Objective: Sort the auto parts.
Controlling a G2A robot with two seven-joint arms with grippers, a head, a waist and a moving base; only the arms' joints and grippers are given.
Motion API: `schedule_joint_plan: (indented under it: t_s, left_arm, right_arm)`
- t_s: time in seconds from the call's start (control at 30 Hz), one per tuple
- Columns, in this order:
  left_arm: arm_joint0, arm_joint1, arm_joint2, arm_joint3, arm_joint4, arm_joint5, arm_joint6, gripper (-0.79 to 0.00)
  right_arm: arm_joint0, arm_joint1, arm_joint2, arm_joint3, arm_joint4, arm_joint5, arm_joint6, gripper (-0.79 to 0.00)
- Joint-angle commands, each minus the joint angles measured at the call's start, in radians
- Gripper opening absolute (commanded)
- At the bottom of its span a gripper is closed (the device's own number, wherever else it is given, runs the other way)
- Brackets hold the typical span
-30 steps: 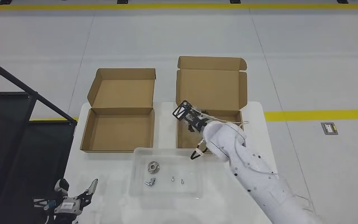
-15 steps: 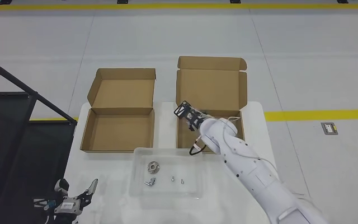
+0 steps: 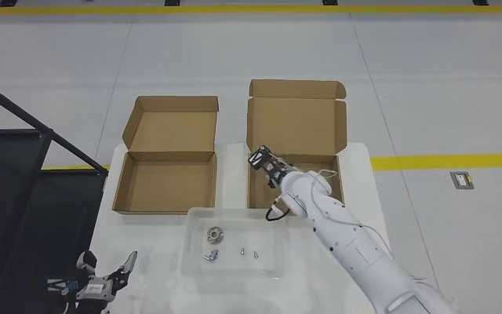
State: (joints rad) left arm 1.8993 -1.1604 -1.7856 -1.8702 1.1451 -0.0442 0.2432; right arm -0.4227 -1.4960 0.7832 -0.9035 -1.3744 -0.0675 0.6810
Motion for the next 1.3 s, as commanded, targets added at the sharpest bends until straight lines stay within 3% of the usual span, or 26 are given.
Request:
schedule_joint_plan:
  t_s: [0.0,0.7,0.73,0.83,1.27]
  left_arm:
    - [0.000,0.000,0.000,0.000,0.000,0.000,0.000,0.000]
    - [0.000,0.000,0.000,0.000,0.000,0.000,0.000,0.000]
    - [0.000,0.000,0.000,0.000,0.000,0.000,0.000,0.000]
    - [0.000,0.000,0.000,0.000,0.000,0.000,0.000,0.000]
    - [0.000,0.000,0.000,0.000,0.000,0.000,0.000,0.000]
  right_arm:
    - [0.011,-0.006,-0.001,0.037,-0.001,0.007,0.005,-0.785]
    - [0.163,-0.126,-0.070,0.378,0.101,-0.095,-0.076,-0.785]
    - [0.168,-0.131,-0.072,0.390,0.104,-0.098,-0.080,-0.773]
    - [0.181,-0.145,-0.077,0.425,0.108,-0.093,-0.088,-0.480]
    - [0.212,-0.180,-0.080,0.514,0.116,-0.112,-0.127,-0.372]
